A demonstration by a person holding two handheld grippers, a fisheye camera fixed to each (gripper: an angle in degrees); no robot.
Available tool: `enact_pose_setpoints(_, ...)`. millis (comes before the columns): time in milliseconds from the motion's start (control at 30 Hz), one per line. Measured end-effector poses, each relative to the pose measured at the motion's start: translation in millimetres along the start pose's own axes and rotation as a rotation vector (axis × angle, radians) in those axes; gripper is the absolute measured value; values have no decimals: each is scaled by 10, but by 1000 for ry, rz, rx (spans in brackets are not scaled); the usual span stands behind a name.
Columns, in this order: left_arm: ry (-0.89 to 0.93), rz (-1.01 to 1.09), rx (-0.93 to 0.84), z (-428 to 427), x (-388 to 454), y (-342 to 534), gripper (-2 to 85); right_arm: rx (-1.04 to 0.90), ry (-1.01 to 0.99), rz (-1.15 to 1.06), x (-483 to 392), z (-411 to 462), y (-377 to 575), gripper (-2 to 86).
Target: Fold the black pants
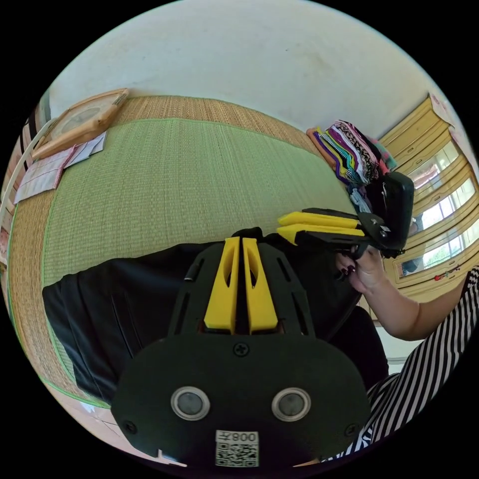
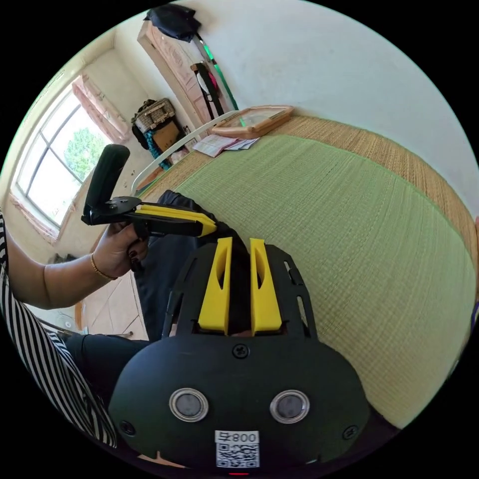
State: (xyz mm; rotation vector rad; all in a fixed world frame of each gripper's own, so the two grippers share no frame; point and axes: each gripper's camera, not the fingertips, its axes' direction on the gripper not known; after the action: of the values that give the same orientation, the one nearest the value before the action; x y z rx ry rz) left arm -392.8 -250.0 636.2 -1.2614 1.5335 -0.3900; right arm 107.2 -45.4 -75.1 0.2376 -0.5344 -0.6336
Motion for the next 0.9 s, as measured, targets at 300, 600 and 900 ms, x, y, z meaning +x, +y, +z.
enact_pose_setpoints(300, 17, 0, 15, -12, -67, 29, 7, -117, -50, -60, -97, 277, -338, 28)
enact_pose_setpoints(600, -104, -100, -85, 96, -353, 312, 1, -70, -75, 24, 15, 175, -426, 5)
enact_pose_setpoints(900, -126, -98, -80, 84, -290, 153, 1, -149, -81, 44, 156, 331, -564, 3)
